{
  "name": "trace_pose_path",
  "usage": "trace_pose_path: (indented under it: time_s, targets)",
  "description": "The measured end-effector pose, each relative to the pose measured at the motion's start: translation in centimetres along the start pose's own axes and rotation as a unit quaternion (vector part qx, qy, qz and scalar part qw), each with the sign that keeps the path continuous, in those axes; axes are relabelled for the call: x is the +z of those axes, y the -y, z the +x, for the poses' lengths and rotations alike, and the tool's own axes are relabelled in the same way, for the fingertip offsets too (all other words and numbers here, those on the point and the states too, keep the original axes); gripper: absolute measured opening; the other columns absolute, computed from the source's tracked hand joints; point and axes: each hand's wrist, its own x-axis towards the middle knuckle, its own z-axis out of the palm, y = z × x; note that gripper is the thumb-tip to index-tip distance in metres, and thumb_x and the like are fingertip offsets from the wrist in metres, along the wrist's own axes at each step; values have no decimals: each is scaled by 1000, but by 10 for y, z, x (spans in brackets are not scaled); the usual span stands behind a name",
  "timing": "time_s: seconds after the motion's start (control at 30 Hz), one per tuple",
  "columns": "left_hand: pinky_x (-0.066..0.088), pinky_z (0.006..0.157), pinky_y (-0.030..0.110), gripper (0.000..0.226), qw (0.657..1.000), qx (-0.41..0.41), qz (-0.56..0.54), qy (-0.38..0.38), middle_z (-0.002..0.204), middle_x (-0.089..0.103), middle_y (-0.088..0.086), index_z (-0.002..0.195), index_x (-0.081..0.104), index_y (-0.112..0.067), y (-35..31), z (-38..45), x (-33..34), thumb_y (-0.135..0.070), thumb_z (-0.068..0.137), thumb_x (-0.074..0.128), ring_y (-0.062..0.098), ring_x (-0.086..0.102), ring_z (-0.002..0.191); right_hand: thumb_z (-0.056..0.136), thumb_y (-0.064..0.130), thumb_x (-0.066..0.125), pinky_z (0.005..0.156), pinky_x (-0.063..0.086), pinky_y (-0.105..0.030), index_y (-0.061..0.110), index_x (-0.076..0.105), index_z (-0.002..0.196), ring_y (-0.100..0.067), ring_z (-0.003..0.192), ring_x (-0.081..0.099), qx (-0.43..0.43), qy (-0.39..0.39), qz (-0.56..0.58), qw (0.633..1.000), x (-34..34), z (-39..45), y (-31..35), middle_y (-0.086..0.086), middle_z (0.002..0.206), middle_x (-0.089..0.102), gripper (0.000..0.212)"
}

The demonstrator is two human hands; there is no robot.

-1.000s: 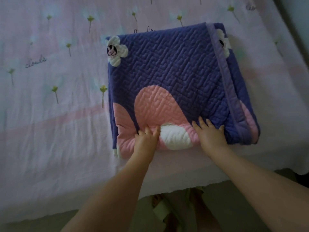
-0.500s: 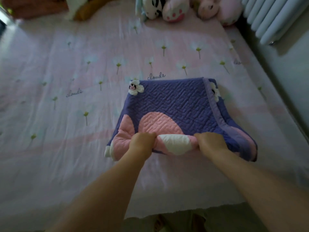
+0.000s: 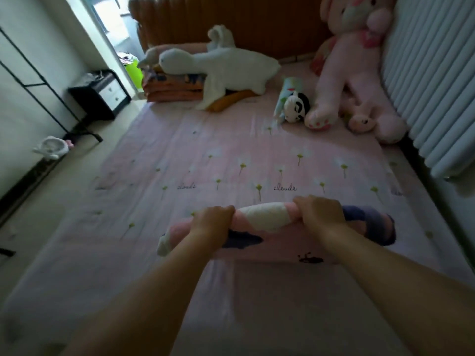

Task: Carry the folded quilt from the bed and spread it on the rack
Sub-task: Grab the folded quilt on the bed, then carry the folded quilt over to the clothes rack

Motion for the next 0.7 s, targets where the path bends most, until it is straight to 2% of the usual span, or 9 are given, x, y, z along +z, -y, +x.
trace_pose_path:
  time_s: [0.13, 0.3, 0.4, 0.47, 0.57, 0.7]
  targets:
    - [41, 62, 32, 24, 998, -44, 27, -42, 100, 64, 0, 105, 50, -25, 44, -34, -54, -31, 82, 56, 24, 63, 83, 100, 25, 33, 82, 48, -39, 24, 53, 113, -28, 99, 62, -62, -39, 2, 997, -56, 19, 40, -5, 116, 62, 24]
    - [41, 64, 33, 23, 991, -114, 31, -69, 103, 65, 1, 104, 51, -24, 107, -90, -105, -27, 81, 54, 26, 64, 89, 101, 27, 33, 84, 50, -38, 27, 55, 117, -27, 103, 63, -153, -96, 8, 983, -111, 37, 111, -3, 120, 62, 27]
    - [49, 70, 34, 20, 981, -175, 35, -81, 102, 65, 2, 102, 53, -23, 148, -138, -122, -26, 82, 52, 25, 64, 88, 102, 29, 31, 84, 51, -39, 29, 55, 122, -26, 103, 64, -216, -129, -4, 968, -135, 42, 171, -2, 121, 63, 30]
    - [49, 71, 34, 21, 973, -211, 36, -91, 104, 65, 3, 102, 54, -22, 176, -171, -127, -24, 82, 52, 25, 64, 90, 102, 31, 29, 80, 50, -36, 29, 55, 120, -25, 100, 65, -253, -148, -14, 956, -147, 41, 214, -1, 117, 64, 31]
    - [42, 66, 32, 22, 960, -255, 30, -107, 103, 65, 5, 103, 53, -20, 217, -215, -127, -19, 81, 52, 26, 64, 89, 100, 29, 30, 72, 45, -34, 29, 54, 113, -24, 95, 66, -298, -159, -12, 941, -158, 37, 278, 0, 113, 64, 27]
    - [43, 65, 35, 21, 948, -298, 40, -107, 99, 65, 6, 103, 51, -19, 280, -266, -120, -15, 83, 52, 27, 64, 86, 99, 25, 34, 63, 38, -32, 28, 53, 106, -22, 84, 66, -342, -187, -23, 920, -162, 31, 362, 1, 104, 64, 20]
